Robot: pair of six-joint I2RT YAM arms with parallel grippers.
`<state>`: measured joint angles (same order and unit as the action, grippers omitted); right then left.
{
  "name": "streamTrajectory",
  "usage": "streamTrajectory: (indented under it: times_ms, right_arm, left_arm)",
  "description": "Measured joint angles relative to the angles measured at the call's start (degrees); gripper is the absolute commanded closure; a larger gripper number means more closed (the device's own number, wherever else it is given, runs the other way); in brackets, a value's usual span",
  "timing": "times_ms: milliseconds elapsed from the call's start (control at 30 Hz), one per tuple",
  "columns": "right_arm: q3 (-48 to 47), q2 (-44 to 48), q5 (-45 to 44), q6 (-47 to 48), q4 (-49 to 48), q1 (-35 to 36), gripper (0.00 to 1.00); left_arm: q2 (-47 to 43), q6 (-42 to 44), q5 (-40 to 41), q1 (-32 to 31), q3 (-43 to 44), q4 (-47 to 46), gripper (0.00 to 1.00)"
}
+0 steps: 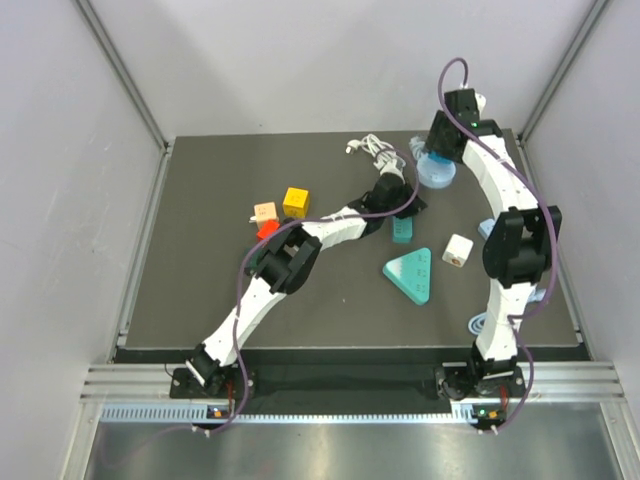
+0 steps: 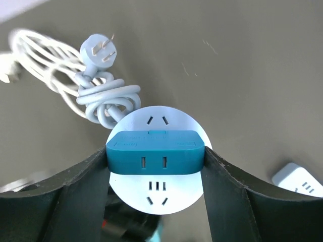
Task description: Pull the plug off the socket
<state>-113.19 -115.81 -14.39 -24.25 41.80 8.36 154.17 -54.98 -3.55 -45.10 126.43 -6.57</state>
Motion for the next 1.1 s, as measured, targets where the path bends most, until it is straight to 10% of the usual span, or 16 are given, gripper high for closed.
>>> streamTrajectory:
  times_ms: [200, 267, 500, 933, 1100]
  right_arm:
    - [9.7, 1.9, 1.3, 1.7, -1.6, -1.7, 1.0]
    - [11.6, 1.9, 2.1, 1.8, -1.7, -2.5, 1.0]
    - [14.3, 2.6, 4.7, 1.8, -3.3, -4.6, 1.0]
    - [18.4, 5.9, 9.0, 0.1, -6.9, -5.7, 1.0]
    - [20.0, 6.6, 10.5, -0.8, -7.5, -5.8, 1.0]
  left_arm:
    - [-10.3, 6.4, -7.3, 0.2, -19.2, -12.2, 0.49]
    - [-11.5, 7.1, -9.4, 0.2, -21.9, -15.3, 0.19]
    - [-11.6, 2.6, -16.0, 1.0, -22.9, -22.6, 0.01]
    - [-5.1, -6.8, -14.4, 1.2, -11.6, -19.8, 0.14]
    - [-2.6, -8.5, -13.1, 1.2, -8.4, -18.0, 0.71]
